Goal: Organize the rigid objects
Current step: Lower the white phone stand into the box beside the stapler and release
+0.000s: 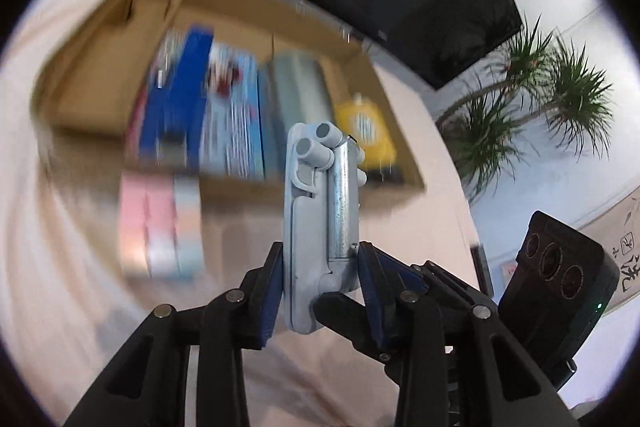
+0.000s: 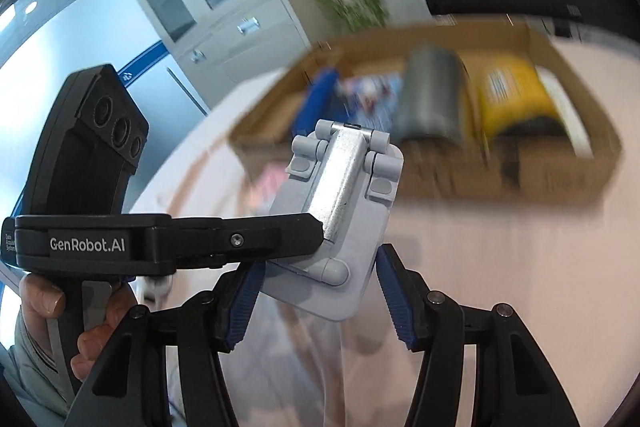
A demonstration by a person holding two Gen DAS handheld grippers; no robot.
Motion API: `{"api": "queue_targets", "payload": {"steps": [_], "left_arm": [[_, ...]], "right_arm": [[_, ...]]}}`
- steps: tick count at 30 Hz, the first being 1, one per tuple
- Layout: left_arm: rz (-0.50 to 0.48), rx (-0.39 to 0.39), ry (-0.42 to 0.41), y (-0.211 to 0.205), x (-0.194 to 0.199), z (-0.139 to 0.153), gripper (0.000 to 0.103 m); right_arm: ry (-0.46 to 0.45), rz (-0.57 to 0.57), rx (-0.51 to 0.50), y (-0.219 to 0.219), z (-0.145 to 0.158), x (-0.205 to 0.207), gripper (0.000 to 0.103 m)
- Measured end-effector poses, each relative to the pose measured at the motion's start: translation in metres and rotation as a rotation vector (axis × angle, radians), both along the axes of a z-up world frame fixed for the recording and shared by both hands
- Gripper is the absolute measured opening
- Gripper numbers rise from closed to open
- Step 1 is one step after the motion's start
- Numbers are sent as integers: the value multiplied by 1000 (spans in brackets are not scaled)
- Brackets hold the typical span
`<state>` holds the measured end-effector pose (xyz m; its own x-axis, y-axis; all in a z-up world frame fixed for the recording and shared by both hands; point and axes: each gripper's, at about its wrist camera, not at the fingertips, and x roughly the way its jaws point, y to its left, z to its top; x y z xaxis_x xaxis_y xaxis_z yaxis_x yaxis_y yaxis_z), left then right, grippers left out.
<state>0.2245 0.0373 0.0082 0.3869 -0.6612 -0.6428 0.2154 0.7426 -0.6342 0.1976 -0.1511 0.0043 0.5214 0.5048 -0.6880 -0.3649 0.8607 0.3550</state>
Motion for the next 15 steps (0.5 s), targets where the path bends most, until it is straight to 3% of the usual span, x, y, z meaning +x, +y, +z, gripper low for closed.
{"api": "queue_targets", "payload": {"steps": [8, 9, 10, 12, 15], "left_arm": [[37, 38, 25, 14, 79, -6, 33], [39, 44, 37, 15, 86, -11, 35], [47, 30, 64, 19, 94, -18, 36], [51, -7, 111, 25, 103, -28, 36], [53, -5, 114, 33, 100, -35, 33]], "right_arm": [[28, 34, -35, 24, 10, 88, 54], [36, 53, -35, 29, 7, 95, 41], [45, 56, -46, 34, 4, 102, 35], [23, 34, -86, 43, 0, 108, 33], [25, 9, -96, 45, -8, 106, 34]]}}
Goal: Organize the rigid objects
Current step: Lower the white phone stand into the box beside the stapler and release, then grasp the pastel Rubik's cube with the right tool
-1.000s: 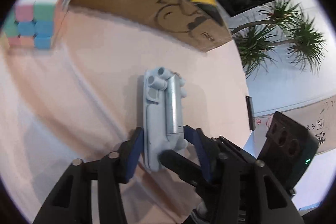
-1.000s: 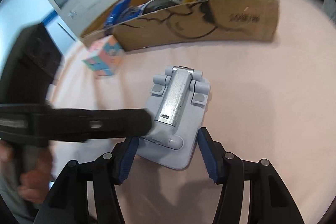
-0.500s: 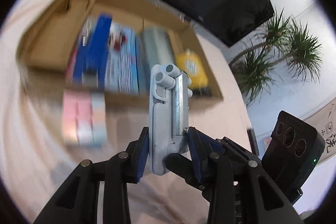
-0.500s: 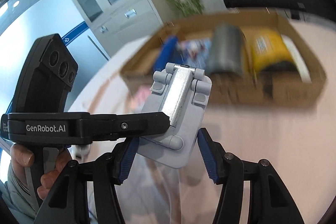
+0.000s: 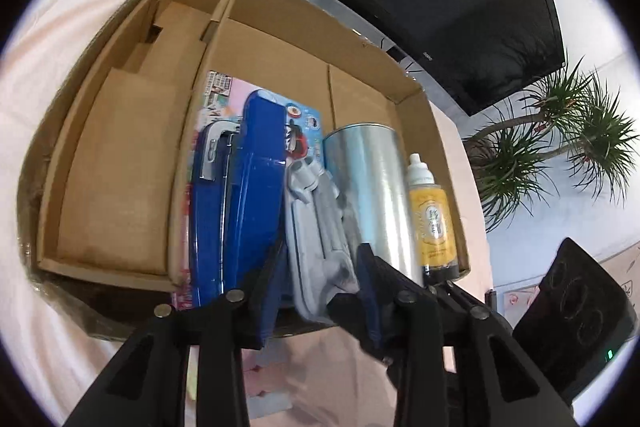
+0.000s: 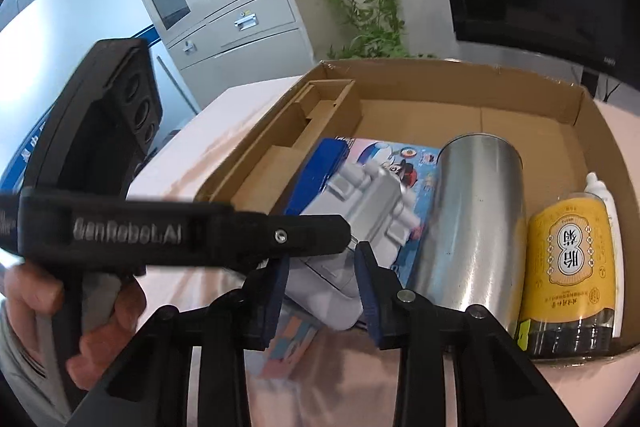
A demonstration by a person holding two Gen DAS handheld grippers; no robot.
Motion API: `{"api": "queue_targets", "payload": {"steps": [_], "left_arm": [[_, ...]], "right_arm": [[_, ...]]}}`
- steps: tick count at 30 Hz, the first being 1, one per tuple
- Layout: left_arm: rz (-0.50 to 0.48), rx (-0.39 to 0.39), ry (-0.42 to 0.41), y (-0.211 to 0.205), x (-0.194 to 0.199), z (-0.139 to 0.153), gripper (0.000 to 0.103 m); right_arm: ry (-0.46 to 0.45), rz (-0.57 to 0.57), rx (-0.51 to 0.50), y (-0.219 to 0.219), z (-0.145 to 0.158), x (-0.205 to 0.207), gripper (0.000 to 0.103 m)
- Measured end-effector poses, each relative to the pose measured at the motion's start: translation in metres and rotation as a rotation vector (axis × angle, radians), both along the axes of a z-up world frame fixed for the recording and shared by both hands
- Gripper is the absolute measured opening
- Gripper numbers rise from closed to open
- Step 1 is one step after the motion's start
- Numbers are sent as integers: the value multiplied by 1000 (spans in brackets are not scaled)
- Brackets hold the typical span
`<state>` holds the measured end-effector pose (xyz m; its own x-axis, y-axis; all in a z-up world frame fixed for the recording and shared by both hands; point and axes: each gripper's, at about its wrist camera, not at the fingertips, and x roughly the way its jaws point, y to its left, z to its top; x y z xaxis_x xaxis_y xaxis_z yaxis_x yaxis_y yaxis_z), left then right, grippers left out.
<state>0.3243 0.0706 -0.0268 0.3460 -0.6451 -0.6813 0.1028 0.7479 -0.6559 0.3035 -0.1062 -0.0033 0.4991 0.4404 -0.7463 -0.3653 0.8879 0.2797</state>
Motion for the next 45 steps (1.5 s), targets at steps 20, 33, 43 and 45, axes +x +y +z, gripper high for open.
{"api": "queue_targets", "payload": {"steps": [20, 33, 43, 45], "left_arm": [[219, 342, -367, 72, -129, 92, 88], [426, 374, -293, 172, -254, 128, 88], [385, 173, 13, 166, -272, 3, 82], [355, 168, -33, 152, -261, 9, 82]], "right_arm": [[-264, -92, -40, -21, 26, -77, 101], [-311, 67, 85, -4, 52, -148, 89], [-185, 176, 60, 34, 22, -173, 101], [-120, 100, 16, 30, 12, -152, 101]]}}
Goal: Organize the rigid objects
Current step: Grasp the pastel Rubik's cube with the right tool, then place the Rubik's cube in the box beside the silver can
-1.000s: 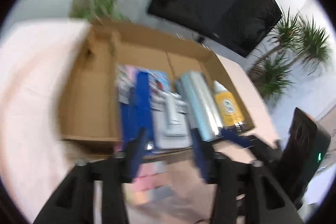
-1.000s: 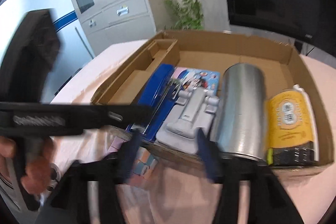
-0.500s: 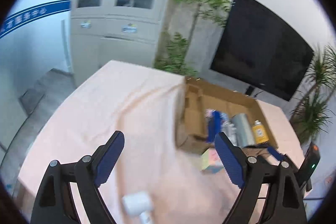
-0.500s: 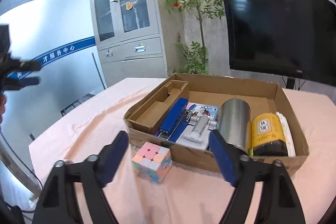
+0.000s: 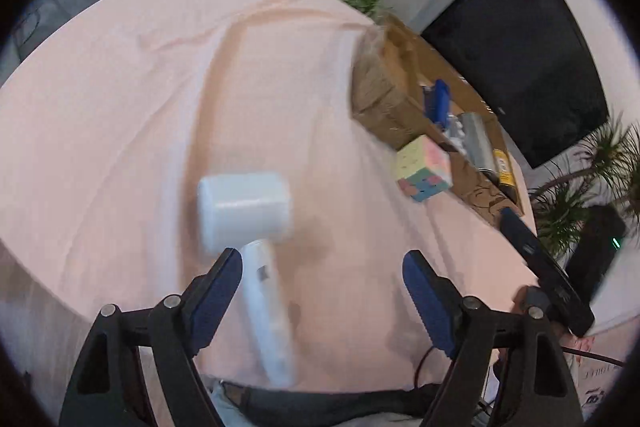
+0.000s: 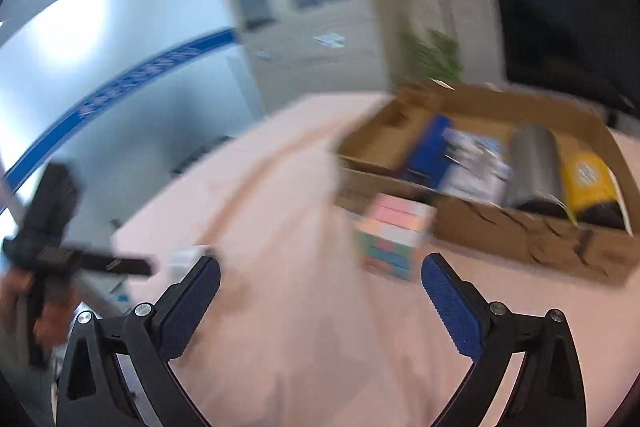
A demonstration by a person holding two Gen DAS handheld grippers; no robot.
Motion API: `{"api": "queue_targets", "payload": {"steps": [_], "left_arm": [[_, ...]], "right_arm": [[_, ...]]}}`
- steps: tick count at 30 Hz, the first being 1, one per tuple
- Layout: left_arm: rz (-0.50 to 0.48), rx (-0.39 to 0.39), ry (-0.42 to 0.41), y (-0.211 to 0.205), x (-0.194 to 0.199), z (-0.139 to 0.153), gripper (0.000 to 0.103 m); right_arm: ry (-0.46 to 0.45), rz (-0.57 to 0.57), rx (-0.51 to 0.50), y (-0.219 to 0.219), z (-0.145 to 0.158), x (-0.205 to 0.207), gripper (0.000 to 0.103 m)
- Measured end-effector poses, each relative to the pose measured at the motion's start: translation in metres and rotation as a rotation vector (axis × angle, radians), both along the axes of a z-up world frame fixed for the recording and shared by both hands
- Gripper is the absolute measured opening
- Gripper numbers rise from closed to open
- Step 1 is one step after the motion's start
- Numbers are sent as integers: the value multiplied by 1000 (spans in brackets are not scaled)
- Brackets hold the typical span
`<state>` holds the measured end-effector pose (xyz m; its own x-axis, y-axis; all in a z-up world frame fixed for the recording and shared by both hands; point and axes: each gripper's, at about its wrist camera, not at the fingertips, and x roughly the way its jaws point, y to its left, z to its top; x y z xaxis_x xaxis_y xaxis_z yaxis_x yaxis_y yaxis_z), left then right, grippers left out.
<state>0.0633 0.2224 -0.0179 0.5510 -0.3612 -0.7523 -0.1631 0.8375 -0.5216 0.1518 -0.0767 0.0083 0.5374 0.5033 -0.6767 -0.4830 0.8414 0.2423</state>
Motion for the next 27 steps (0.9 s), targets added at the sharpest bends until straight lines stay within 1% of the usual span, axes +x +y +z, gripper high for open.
{"api": "queue_targets", "payload": {"steps": [1, 2, 3, 5, 7, 8, 10, 11, 12, 13, 14, 15, 16, 17, 19, 20, 21, 23, 24, 27], "left_arm": [[-30, 5, -27, -10, 12, 5, 82], [-44, 8, -39, -14, 15, 6, 82], [-79, 11, -60, -23, 29, 10, 82], [-141, 9, -88, -38, 60, 12, 82], [-175, 9, -77, -53, 94, 4, 82], [-193, 12, -53, -63, 115, -3, 82], [-233, -10, -40, -78, 138, -14, 81], [-257, -31, -32, -86, 149, -21, 76], [-274, -54, -24, -93, 159, -28, 74], [-279, -69, -15, -96, 165, -34, 70], [-282, -86, -2, -99, 172, -40, 63], [-286, -107, 11, -102, 177, -47, 55], [-291, -122, 24, -105, 181, -52, 50], [-297, -140, 29, -107, 184, -58, 51], [-291, -155, 19, -107, 186, -60, 50], [-291, -159, 12, -107, 185, -59, 46], [-282, -152, 2, -106, 184, -58, 44], [-276, -128, -5, -108, 181, -55, 43], [-279, -105, -8, -110, 178, -52, 43], [-284, -71, -27, -115, 170, -38, 43]], "right_arm": [[29, -30, -10, -2, -7, 13, 101], [56, -32, -4, -1, -15, 24, 100], [83, -8, 14, 0, -21, 34, 99], [103, 28, 14, 4, -29, 49, 95], [76, 50, -15, 4, -32, 56, 94], [66, 59, -22, 3, -31, 57, 93], [72, 71, -49, 1, -38, 65, 86], [81, 71, -66, 1, -42, 69, 80], [83, 71, -75, 1, -42, 71, 76], [81, 82, -88, 2, -45, 73, 75], [82, 97, -101, 5, -49, 76, 73], [89, 111, -108, 7, -53, 79, 71], [97, 122, -111, 9, -56, 81, 69], [109, 135, -116, 12, -62, 85, 67], [133, 138, -132, 17, -73, 91, 64], [143, 138, -136, 19, -78, 94, 60], [152, 143, -140, 21, -82, 96, 56], [129, 144, -177, 26, -84, 95, 54], [123, 137, -186, 27, -84, 94, 51], [112, 105, -178, 26, -76, 86, 48]]}}
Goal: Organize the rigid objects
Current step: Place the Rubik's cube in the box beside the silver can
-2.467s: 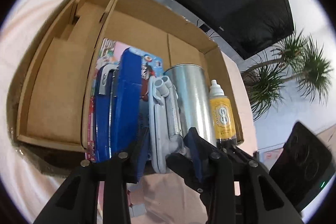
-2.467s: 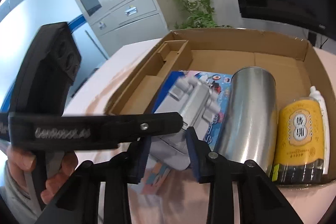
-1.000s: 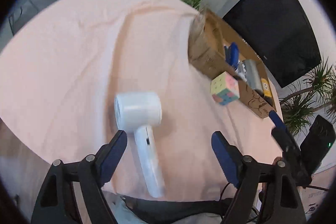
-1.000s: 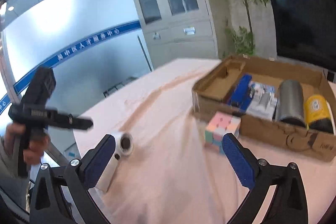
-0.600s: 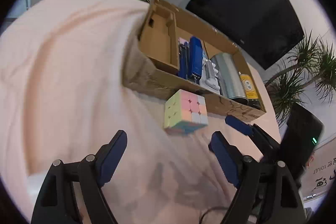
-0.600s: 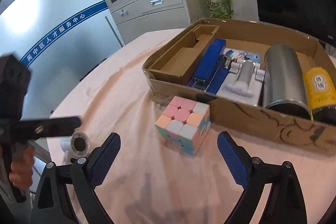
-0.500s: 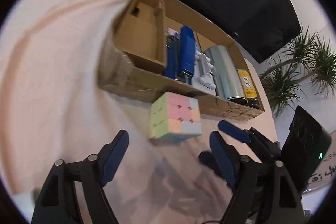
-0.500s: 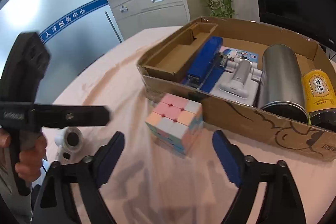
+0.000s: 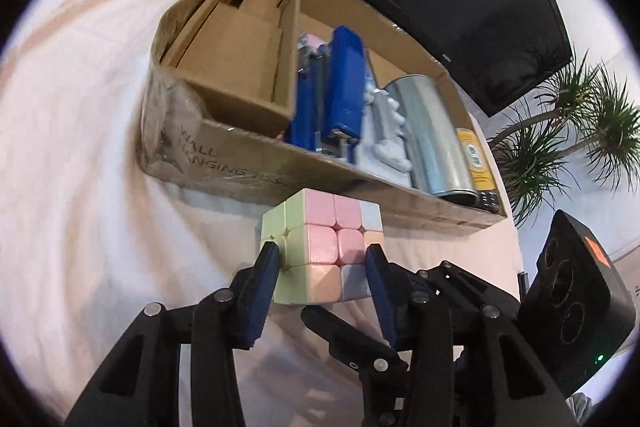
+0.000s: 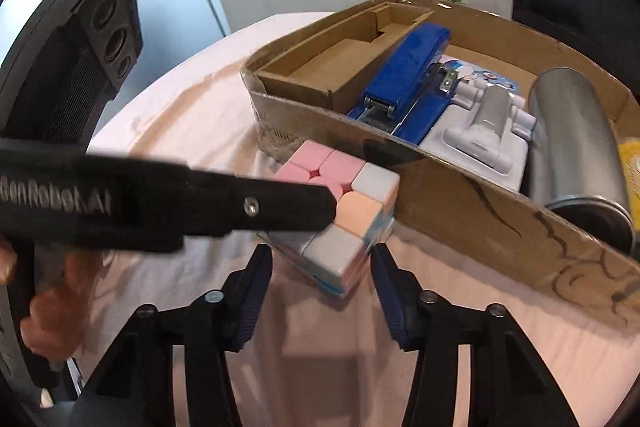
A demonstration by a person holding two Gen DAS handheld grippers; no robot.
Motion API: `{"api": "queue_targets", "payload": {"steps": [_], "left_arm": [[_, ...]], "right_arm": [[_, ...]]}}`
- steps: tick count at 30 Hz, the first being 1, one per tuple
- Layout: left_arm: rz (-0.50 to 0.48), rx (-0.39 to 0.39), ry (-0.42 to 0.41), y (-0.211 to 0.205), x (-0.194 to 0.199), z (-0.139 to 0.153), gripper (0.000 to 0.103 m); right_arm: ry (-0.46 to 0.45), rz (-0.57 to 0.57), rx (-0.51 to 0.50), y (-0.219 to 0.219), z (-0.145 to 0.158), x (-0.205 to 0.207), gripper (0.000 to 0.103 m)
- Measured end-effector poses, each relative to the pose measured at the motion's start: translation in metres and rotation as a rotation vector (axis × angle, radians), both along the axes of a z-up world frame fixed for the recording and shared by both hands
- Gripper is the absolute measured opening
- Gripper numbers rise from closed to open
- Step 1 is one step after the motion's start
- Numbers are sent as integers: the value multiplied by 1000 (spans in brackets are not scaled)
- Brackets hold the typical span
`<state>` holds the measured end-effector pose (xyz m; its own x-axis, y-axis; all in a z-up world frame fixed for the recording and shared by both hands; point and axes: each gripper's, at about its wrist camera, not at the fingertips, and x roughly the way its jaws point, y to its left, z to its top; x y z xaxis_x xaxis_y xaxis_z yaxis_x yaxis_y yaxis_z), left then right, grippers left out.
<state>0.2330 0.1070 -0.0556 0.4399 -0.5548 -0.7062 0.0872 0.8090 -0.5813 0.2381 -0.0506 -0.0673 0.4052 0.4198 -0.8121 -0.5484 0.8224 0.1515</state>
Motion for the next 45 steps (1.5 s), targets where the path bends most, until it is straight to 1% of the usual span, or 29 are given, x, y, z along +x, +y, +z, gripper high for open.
{"api": "queue_targets", "payload": {"steps": [1, 3, 6, 8, 10, 12, 13, 14, 16, 17, 18, 19, 22, 24, 25, 27, 28, 29, 30, 32, 36, 39, 41, 44, 45], "left_arm": [[5, 3, -16, -1, -2, 6, 43], [31, 19, -54, -2, -9, 24, 43], [25, 70, -142, -11, -15, 60, 43], [19, 103, -177, -17, -9, 82, 43], [4, 125, -226, -23, 9, 102, 43], [-15, 113, -256, -28, 40, 118, 43], [-23, 107, -273, -31, 53, 122, 43], [-38, 106, -271, -35, 76, 124, 43], [-45, 101, -238, -41, 106, 122, 43], [-53, 98, -224, -45, 124, 120, 43], [-59, 89, -192, -48, 141, 115, 43], [-67, 89, -172, -52, 152, 110, 43], [-65, 99, -107, -60, 181, 87, 43], [-71, 96, -45, -64, 197, 64, 43], [-75, 102, -25, -67, 201, 56, 43], [-94, 127, 14, -74, 205, 41, 41], [-96, 132, 5, -76, 203, 40, 41], [-101, 146, -6, -78, 201, 42, 41], [-104, 153, -2, -79, 200, 43, 41], [-108, 161, 3, -80, 196, 45, 40], [-124, 176, -36, -76, 183, 55, 40], [-137, 161, -15, -72, 174, 56, 40], [-163, 133, 1, -73, 170, 54, 40], [-200, 98, -14, -76, 165, 57, 40], [-214, 84, -26, -78, 162, 60, 40]], "right_arm": [[-11, -4, 1, 0, 4, -3, 48], [-19, -15, 23, -4, 20, -9, 43], [-83, -34, 46, -8, 52, -15, 43], [-115, -40, 66, -11, 70, -13, 43], [-146, -35, 71, -14, 85, 2, 43], [-190, -33, 77, -21, 101, 26, 43], [-202, -37, 76, -23, 107, 36, 43], [-224, -40, 68, -27, 115, 52, 43], [-239, -39, 51, -32, 126, 82, 43], [-231, -36, 49, -35, 129, 98, 44], [-224, -39, 48, -38, 131, 115, 45], [-205, -36, 51, -42, 129, 134, 45], [-142, -1, 18, -48, 112, 181, 45], [-104, 10, -2, -50, 96, 197, 45], [-70, 7, 1, -53, 86, 206, 45], [-16, -5, 1, -58, 68, 215, 45], [3, -11, -15, -59, 60, 219, 45], [-5, -12, -21, -61, 56, 218, 45], [-10, -12, -23, -63, 52, 207, 45], [1, -12, -29, -63, 50, 206, 45], [34, -26, -7, -61, 54, 192, 47], [36, -18, -23, -53, 50, 181, 49], [40, -38, -18, -54, 50, 176, 50], [27, -78, -18, -60, 59, 167, 54], [10, -92, -16, -64, 66, 161, 58]]}}
